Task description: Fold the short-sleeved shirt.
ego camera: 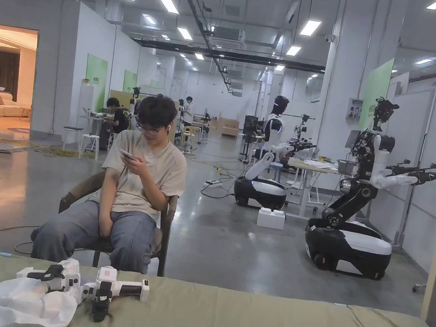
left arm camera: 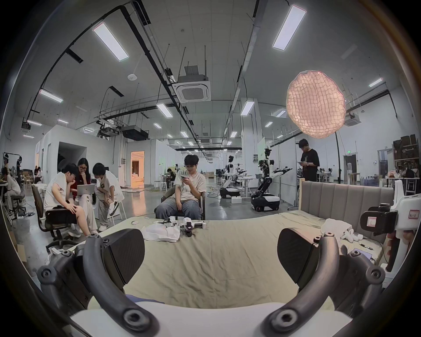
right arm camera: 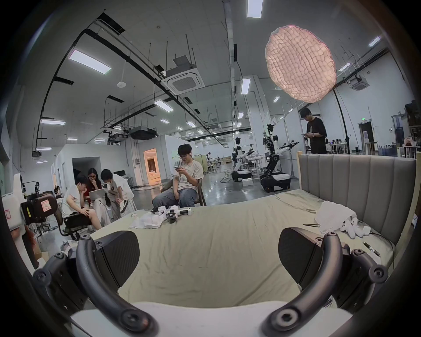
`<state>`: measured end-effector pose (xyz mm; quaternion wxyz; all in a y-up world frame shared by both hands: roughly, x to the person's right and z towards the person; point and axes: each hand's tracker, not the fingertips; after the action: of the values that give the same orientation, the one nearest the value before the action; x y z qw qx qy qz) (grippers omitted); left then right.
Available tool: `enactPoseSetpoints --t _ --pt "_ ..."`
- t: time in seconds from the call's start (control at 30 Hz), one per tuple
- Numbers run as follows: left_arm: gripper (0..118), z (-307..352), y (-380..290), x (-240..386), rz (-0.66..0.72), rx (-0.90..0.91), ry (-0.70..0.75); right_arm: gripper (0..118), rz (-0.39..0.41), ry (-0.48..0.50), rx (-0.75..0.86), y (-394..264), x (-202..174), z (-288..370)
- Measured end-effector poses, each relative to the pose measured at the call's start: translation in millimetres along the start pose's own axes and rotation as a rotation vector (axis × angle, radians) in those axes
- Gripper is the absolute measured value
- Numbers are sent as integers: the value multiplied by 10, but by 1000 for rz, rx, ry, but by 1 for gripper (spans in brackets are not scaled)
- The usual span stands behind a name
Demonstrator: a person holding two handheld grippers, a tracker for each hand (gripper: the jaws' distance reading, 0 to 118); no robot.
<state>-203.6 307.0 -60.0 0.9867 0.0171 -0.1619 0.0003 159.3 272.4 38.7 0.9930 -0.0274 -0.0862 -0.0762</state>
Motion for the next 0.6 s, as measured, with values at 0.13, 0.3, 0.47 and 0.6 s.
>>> enactPoseSetpoints --t 0.13,0.3,0.47,0.6 --pt "116 -5 3 7 -7 -1 -5 118 -25 -44 -4 -1 -36 -15" --pt "116 -4 4 7 -10 -8 -9 118 -18 -275 -130 59 -213 -100" --pt "116 13 8 22 -2 7 -28 117 -76 -404 -241 43 -374 -165" --pt "116 19 24 35 -8 8 -48 118 -74 -296 -235 24 -341 -157"
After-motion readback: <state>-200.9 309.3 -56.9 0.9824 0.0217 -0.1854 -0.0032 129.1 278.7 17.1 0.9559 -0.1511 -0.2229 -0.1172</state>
